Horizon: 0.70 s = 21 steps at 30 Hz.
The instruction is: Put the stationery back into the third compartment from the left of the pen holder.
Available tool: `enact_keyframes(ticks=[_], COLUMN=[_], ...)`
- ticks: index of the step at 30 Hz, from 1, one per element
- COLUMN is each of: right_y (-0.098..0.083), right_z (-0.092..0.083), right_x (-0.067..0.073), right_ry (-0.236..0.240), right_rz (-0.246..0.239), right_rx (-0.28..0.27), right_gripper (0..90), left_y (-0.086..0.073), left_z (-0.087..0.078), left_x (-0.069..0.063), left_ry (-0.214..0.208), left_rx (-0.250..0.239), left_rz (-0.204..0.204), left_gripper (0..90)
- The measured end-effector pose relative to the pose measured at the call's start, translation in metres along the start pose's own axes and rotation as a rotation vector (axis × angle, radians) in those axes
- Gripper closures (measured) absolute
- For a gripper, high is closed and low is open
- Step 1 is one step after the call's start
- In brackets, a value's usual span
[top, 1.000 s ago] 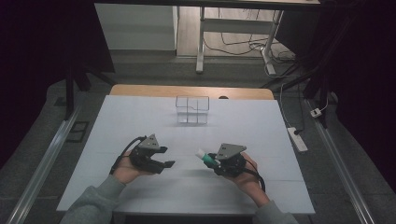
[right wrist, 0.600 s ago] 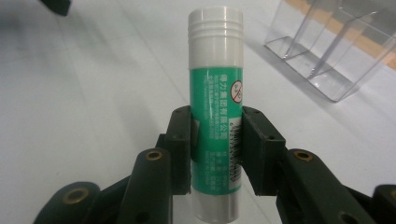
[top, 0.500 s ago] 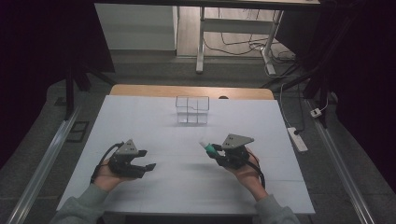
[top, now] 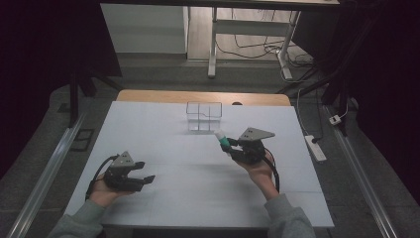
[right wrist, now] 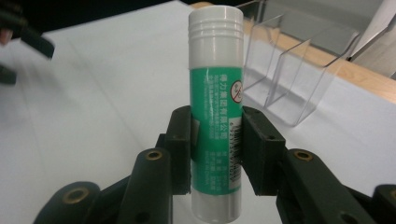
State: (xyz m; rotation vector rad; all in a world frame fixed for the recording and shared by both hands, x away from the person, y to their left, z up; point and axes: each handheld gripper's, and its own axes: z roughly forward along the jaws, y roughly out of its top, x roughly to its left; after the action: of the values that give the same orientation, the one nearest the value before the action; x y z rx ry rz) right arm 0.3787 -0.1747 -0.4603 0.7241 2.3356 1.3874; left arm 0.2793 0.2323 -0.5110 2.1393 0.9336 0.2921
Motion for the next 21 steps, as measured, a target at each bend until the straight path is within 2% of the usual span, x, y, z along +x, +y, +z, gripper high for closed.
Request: enact_keyframes(ticks=[7, 15, 21], right_y=[0.012, 0.018, 0.022], right_z=[0.006, 0.009, 0.013], right_x=[-0.014, -0.027, -0.034], right_ry=[-0.025, -0.045, -0.043], right_rz=[0.052, 0.076, 0.113], right_rx=[-0.045, -0.051, -0.072], right_gripper=[64.9, 64.9, 64.9], left_y=[-0.002, -0.002, -0.003], left_z=[-0.001, 0.001, 0.002], left_x=[0.002, 0.002, 0.003], left_ry=[0.001, -0.001, -0.001], left_rx=[-0.003, 0.003, 0.006], left_rz=[-0.001, 0.004, 0.008], left_gripper=[31.2, 31.1, 30.9])
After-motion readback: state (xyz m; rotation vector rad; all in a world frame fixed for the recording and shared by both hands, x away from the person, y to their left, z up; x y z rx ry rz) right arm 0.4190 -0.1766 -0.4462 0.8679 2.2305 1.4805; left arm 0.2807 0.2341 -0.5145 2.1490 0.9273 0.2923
